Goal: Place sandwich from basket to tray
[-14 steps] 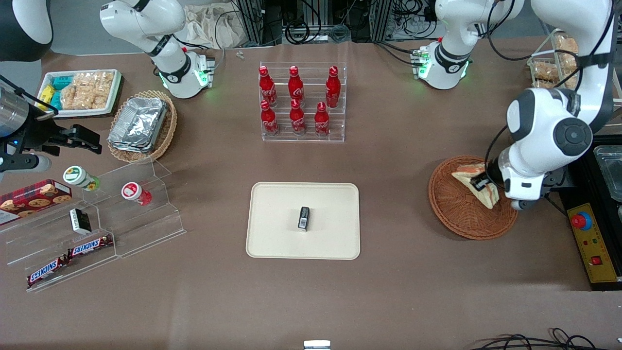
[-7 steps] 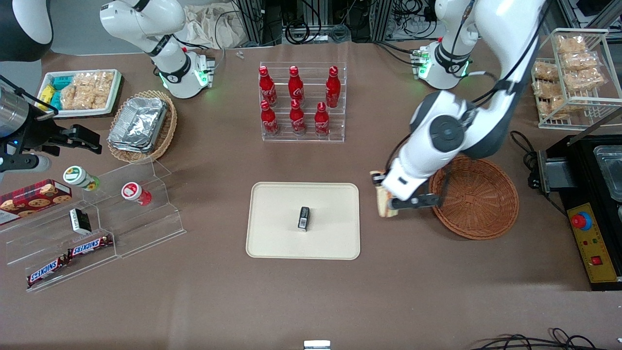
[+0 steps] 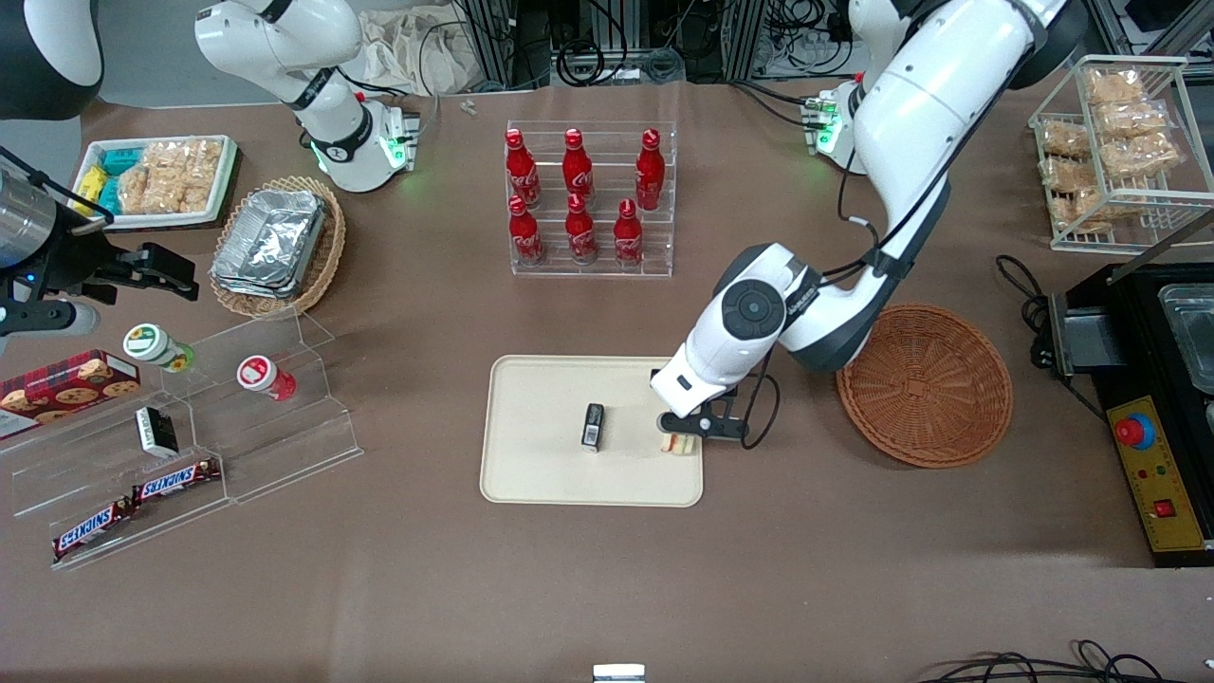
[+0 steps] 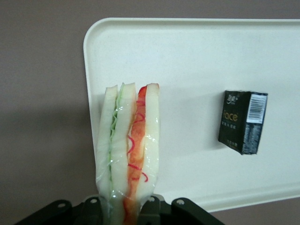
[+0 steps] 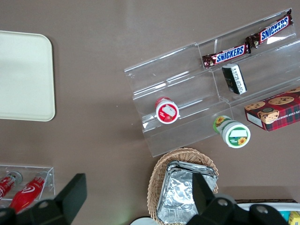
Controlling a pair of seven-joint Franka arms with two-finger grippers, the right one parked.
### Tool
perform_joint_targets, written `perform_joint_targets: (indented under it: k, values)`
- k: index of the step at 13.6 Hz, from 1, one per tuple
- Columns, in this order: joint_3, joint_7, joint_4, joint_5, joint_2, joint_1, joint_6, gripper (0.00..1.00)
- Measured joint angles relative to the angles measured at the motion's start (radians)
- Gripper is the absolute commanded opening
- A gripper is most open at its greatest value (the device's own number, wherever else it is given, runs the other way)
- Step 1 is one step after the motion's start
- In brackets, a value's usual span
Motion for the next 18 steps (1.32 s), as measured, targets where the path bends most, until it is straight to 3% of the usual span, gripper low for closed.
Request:
perform_joint_targets:
  k: [1,3,4,8,11,14,18]
  values:
    - [0.001,0.000,0.019,0.006,0.020,0.000,0.000,0.39]
    - [0.003,0.000,0.043,0.019,0.047,0.001,0.000,0.90]
    - [0.004,0.000,0.046,0.020,0.054,0.001,0.000,0.99]
    - [0.005,-0.031,0.078,0.020,0.053,0.003,0.001,1.00]
    - [0.005,-0.065,0.117,0.019,-0.019,0.034,-0.023,0.99]
    - [0.003,-0.059,0.124,-0.031,-0.166,0.120,-0.182,0.99]
    - [0.004,0.080,0.124,-0.109,-0.322,0.229,-0.437,0.99]
